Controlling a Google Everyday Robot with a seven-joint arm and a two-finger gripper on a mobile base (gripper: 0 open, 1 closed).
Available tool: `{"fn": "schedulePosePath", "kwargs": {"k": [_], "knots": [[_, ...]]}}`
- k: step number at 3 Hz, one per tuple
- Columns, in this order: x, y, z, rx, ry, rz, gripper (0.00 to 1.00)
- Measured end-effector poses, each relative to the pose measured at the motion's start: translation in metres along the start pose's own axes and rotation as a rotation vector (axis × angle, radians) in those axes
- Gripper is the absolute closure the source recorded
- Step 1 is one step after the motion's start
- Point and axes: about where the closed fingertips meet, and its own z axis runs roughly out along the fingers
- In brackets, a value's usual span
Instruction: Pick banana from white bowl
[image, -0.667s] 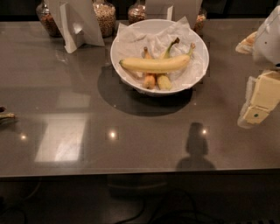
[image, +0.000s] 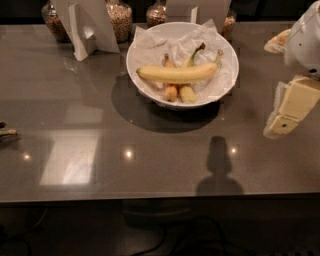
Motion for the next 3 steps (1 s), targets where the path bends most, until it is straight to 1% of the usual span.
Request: {"fn": "schedulePosePath", "kwargs": {"k": [1,2,3], "knots": [[-0.022,-0.024,0.005,0.075,-0.123,-0.046,0.00],[-0.049,-0.049,0.012,0.141,-0.241,-0.109,0.00],[-0.077,-0.073,0.019,0.193,-0.320,-0.171,0.00]]}}
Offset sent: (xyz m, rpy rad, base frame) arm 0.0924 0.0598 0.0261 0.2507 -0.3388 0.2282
